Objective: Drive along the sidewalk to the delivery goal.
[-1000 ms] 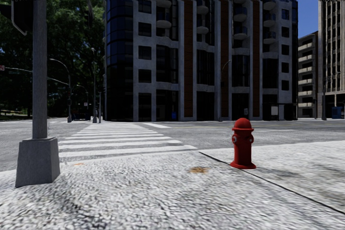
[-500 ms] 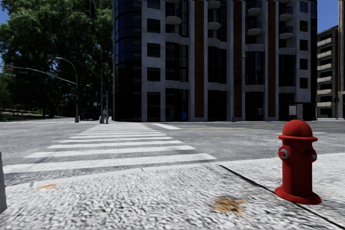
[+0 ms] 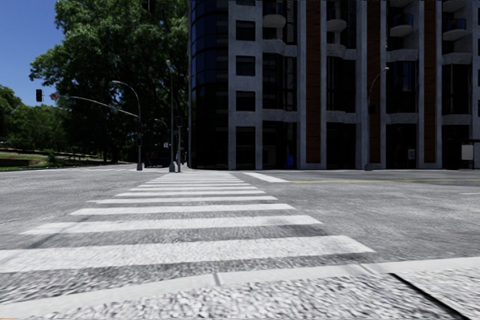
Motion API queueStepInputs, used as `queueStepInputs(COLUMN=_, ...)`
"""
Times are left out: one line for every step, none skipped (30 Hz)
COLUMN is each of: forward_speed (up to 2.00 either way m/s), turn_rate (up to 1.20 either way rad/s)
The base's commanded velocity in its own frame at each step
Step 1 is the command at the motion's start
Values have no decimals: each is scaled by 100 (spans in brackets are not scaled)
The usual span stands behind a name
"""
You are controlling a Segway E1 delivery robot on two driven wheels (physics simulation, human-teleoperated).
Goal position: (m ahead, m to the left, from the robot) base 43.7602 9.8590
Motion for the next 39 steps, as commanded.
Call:
queueStepInputs(forward_speed=200, turn_rate=41)
queueStepInputs(forward_speed=200, turn_rate=41)
queueStepInputs(forward_speed=200, turn_rate=41)
queueStepInputs(forward_speed=200, turn_rate=41)
queueStepInputs(forward_speed=200, turn_rate=41)
queueStepInputs(forward_speed=200, turn_rate=41)
queueStepInputs(forward_speed=200, turn_rate=41)
queueStepInputs(forward_speed=200, turn_rate=39)
queueStepInputs(forward_speed=200, turn_rate=34)
queueStepInputs(forward_speed=200, turn_rate=28)
queueStepInputs(forward_speed=200, turn_rate=28)
queueStepInputs(forward_speed=200, turn_rate=22)
queueStepInputs(forward_speed=200, turn_rate=15)
queueStepInputs(forward_speed=200, turn_rate=15)
queueStepInputs(forward_speed=200, turn_rate=6)
queueStepInputs(forward_speed=200, turn_rate=0)
queueStepInputs(forward_speed=200, turn_rate=0)
queueStepInputs(forward_speed=200, turn_rate=0)
queueStepInputs(forward_speed=200, turn_rate=0)
queueStepInputs(forward_speed=200, turn_rate=0)
queueStepInputs(forward_speed=200, turn_rate=0)
queueStepInputs(forward_speed=200, turn_rate=0)
queueStepInputs(forward_speed=200, turn_rate=0)
queueStepInputs(forward_speed=200, turn_rate=0)
queueStepInputs(forward_speed=200, turn_rate=0)
queueStepInputs(forward_speed=200, turn_rate=0)
queueStepInputs(forward_speed=200, turn_rate=0)
queueStepInputs(forward_speed=200, turn_rate=0)
queueStepInputs(forward_speed=200, turn_rate=0)
queueStepInputs(forward_speed=200, turn_rate=0)
queueStepInputs(forward_speed=200, turn_rate=0)
queueStepInputs(forward_speed=200, turn_rate=0)
queueStepInputs(forward_speed=200, turn_rate=0)
queueStepInputs(forward_speed=200, turn_rate=0)
queueStepInputs(forward_speed=200, turn_rate=0)
queueStepInputs(forward_speed=200, turn_rate=0)
queueStepInputs(forward_speed=200, turn_rate=0)
queueStepInputs(forward_speed=200, turn_rate=0)
queueStepInputs(forward_speed=200, turn_rate=0)
